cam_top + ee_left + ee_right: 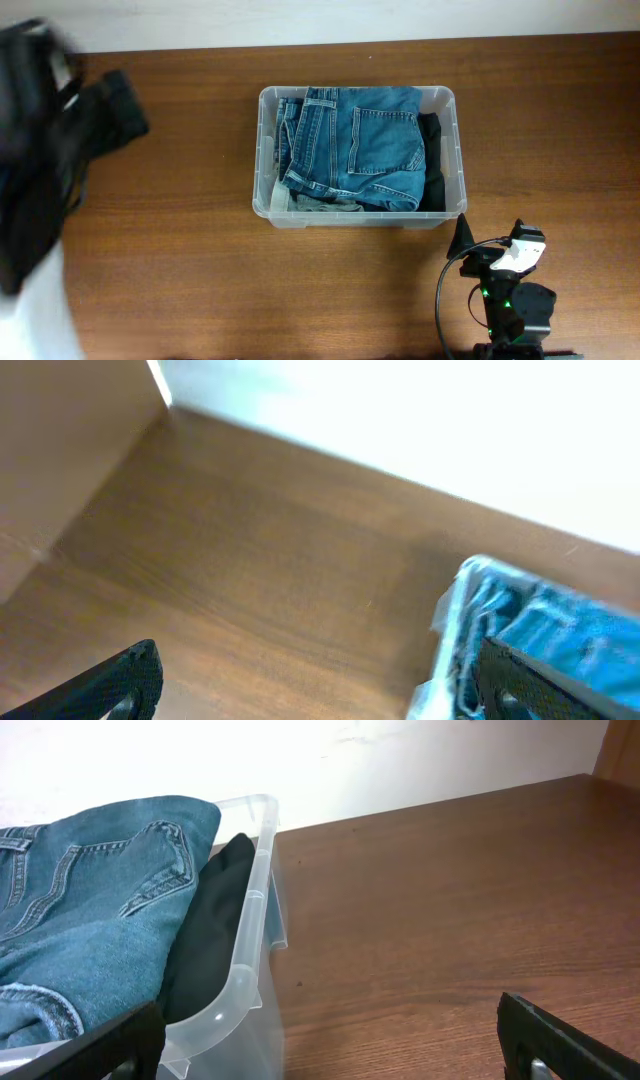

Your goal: Pack container

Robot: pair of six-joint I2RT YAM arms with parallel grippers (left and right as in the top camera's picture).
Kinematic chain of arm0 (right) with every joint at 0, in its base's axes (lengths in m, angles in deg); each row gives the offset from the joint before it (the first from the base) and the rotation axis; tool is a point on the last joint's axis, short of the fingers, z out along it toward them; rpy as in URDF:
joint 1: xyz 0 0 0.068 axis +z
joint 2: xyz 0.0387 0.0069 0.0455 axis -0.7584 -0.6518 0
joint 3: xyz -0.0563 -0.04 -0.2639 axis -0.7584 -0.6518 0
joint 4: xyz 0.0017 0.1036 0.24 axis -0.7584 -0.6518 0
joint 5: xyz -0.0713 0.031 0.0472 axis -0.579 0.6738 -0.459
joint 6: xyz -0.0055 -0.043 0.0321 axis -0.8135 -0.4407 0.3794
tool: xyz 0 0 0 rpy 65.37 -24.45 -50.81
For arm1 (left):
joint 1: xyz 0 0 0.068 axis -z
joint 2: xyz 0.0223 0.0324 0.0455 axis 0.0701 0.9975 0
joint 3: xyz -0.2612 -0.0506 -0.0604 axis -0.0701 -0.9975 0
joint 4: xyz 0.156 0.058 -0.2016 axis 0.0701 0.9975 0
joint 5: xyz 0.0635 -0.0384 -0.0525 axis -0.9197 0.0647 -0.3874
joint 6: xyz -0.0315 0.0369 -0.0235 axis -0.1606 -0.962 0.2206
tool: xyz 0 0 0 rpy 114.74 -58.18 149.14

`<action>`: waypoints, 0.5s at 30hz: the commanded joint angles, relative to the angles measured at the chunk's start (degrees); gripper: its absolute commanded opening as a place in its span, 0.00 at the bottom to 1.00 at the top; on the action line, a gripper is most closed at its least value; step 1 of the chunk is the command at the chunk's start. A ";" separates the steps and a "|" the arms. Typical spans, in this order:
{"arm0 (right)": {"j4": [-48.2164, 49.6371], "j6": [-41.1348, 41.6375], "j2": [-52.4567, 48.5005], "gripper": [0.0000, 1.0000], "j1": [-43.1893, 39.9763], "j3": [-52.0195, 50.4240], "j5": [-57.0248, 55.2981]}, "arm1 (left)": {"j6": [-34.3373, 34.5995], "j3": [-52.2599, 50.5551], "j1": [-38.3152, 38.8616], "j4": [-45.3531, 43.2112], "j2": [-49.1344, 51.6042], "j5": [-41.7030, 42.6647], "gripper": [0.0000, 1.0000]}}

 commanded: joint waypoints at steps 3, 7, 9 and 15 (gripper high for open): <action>-0.37 -0.22 0.52 0.99 -0.50 -0.26 -0.50 | -0.07 0.31 0.02 0.11 -14.34 -0.59 0.99; -0.37 -0.22 0.52 0.99 -0.50 -0.26 -0.50 | -0.07 0.31 0.02 0.13 -21.94 -0.59 1.00; -0.37 -0.22 0.52 0.99 -0.50 -0.26 -0.50 | -0.07 0.33 0.02 0.17 -24.74 -0.59 0.99; -0.37 -0.22 0.52 0.99 -0.50 -0.26 -0.50 | -0.09 0.33 0.02 5.44 -31.43 -0.59 0.99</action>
